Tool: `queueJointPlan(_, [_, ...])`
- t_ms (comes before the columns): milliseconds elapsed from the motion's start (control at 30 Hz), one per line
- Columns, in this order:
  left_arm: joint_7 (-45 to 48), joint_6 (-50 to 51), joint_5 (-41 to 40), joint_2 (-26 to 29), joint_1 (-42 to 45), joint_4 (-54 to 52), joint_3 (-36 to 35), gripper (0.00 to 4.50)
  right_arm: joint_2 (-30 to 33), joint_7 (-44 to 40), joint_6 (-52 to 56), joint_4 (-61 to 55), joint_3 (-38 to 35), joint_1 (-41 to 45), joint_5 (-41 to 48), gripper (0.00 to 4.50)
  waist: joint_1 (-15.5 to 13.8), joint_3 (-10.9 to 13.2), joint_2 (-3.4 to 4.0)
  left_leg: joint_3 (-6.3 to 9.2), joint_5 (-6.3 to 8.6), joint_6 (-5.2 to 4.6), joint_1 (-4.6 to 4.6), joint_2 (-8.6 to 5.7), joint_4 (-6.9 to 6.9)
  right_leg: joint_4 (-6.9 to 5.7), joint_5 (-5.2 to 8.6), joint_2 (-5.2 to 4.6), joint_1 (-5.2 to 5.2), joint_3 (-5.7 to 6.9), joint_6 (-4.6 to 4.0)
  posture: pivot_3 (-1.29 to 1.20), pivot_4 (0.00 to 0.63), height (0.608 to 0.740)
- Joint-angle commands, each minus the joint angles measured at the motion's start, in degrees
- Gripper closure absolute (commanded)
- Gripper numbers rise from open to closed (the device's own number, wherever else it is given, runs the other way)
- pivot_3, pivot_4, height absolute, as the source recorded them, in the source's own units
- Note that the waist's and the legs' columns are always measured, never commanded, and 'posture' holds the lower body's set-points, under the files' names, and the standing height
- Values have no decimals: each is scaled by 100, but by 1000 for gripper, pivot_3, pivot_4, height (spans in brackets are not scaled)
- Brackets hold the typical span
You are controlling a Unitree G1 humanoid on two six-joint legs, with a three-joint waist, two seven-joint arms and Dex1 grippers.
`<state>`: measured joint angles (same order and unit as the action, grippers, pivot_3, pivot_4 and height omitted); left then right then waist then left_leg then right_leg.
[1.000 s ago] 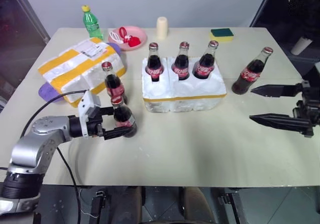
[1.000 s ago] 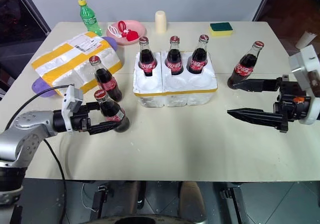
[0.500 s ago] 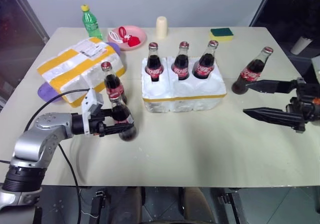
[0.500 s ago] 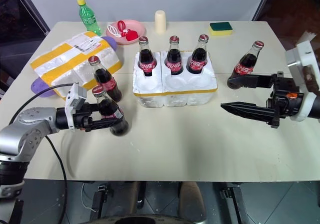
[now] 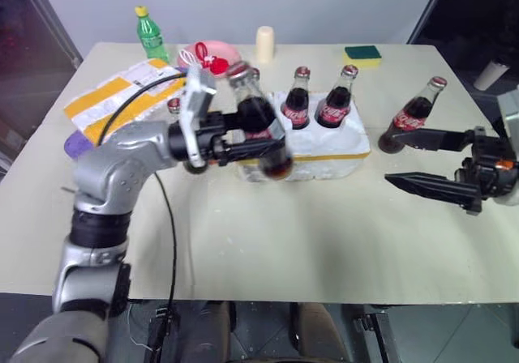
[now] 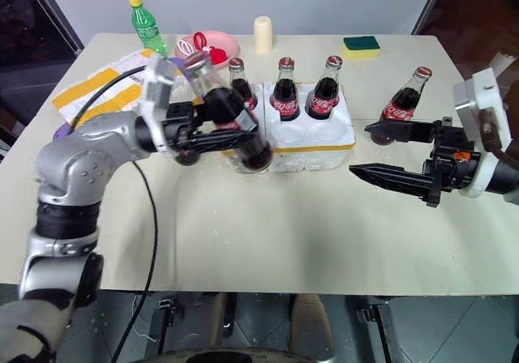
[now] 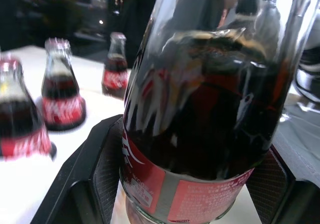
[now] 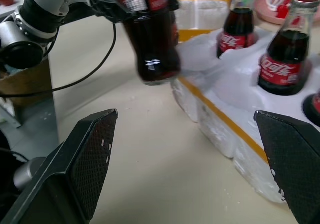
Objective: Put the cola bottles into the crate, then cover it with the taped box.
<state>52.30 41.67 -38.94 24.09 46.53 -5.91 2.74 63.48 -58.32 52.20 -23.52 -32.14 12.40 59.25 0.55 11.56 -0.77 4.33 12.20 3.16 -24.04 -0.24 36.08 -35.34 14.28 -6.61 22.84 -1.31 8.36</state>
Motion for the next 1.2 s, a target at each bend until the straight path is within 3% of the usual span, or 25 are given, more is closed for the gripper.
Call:
queueJointPlan(33, [-646, -378, 590, -405, 623, 269, 191, 1713, -79, 212, 17, -224, -325, -64, 176, 0, -1, 0, 0, 1, 0, 0, -1, 0, 1, 0, 0, 0, 0, 0, 0, 0, 150, 739])
queueJointPlan(367, [-1846, -125, 1744, -1156, 1148, 957, 732, 1713, -249, 544, -20, -554, -728, -594, 240, 0, 1, 0, 0, 2, 1, -2, -6, -1, 0, -2, 0, 1, 7, -1, 5, 0, 150, 739])
queueJointPlan(600, [-1953, -211, 1941, -1635, 1159, 1486, 768, 1713, -174, 526, -119, -590, -785, -710, 251, 0, -12, 0, 0, 2, 1, -2, -11, -1, 3, -3, 0, 2, 10, -1, 5, 0, 150, 739])
queueJointPlan(800, [-1798, -148, 2407, -1584, 1248, 1823, 1128, 1713, -126, 519, -182, -462, -668, -567, 133, 0, -8, 0, 0, 2, 1, -2, -17, -2, 2, -4, 0, 2, 16, -1, 5, 0, 150, 739])
queueJointPlan(900, [-1675, -170, 2621, -1578, 1285, 1908, 1344, 260, -157, 566, -259, -399, -481, -446, 71, 0, -8, 0, 0, 3, 1, -2, -23, -2, 4, -5, 0, 2, 21, 0, 6, 0, 150, 739])
queueJointPlan(933, [-1682, -152, 2620, -1598, 1283, 1866, 1312, 36, -167, 575, -279, -386, -433, -416, 53, 0, -6, 0, 1, 3, 1, -2, -23, -2, 4, -5, 0, 2, 21, -1, 6, 0, 150, 739])
queueJointPlan(1033, [-1633, -48, 2466, -1542, 1162, 1448, 1070, 36, -187, 582, -325, -362, -321, -358, 0, 0, 5, -1, 1, 3, 1, -2, -22, -2, 5, -7, 0, 2, 21, -1, 6, 0, 150, 739])
queueJointPlan(1200, [-1017, 688, 995, -839, 309, -646, -129, 36, -208, 529, -405, -289, -105, -268, -64, 0, 53, -1, 3, 3, 1, -2, -22, 0, 0, -39, -1, 2, 41, -3, 7, 0, 150, 739])
